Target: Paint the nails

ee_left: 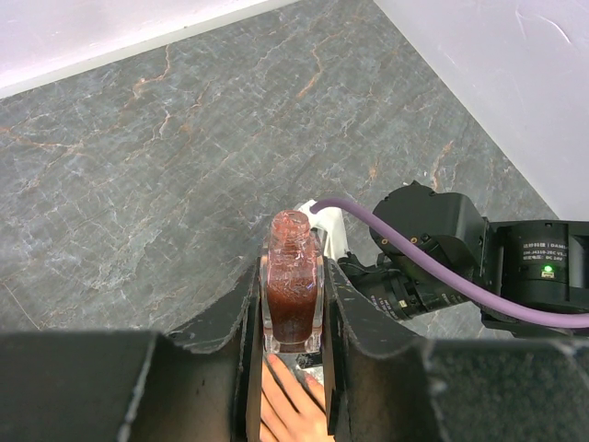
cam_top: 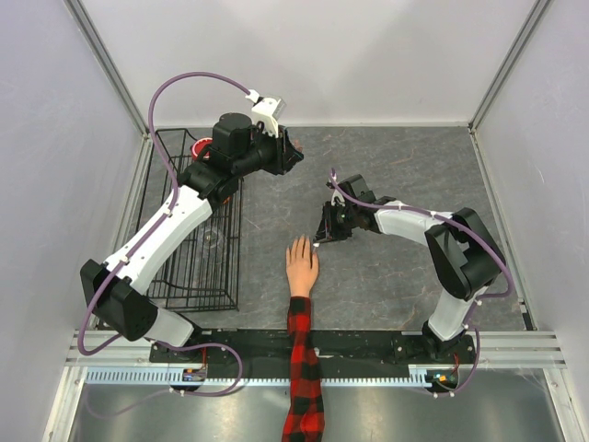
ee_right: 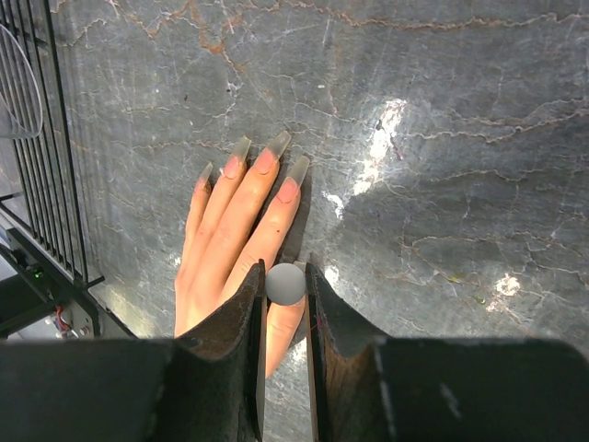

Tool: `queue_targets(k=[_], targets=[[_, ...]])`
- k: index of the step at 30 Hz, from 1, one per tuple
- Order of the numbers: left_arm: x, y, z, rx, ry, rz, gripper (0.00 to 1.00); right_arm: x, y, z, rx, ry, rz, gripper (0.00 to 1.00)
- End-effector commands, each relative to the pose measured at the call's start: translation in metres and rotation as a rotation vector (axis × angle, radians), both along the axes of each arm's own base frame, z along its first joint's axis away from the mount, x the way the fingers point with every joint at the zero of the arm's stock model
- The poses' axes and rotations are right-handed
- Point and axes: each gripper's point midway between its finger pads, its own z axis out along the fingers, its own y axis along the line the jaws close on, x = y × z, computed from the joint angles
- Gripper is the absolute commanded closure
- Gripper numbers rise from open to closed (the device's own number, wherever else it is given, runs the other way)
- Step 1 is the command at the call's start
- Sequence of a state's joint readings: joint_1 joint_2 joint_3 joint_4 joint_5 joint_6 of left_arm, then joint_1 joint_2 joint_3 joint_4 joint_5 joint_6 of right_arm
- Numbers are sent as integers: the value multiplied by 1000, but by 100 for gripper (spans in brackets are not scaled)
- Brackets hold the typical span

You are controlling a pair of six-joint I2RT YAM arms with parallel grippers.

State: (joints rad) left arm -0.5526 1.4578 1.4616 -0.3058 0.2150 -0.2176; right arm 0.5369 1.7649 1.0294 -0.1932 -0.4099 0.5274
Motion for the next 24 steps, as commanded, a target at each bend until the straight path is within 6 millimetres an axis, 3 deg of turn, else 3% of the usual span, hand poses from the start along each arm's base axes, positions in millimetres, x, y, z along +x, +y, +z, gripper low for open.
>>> queue_targets(k=[1, 24], targets=[[0, -4, 30, -38, -68, -13, 98, 10, 7, 7, 8, -31, 1, 100], [3, -3, 31, -28, -75, -12, 98, 19, 4, 4, -7, -33, -15, 100]])
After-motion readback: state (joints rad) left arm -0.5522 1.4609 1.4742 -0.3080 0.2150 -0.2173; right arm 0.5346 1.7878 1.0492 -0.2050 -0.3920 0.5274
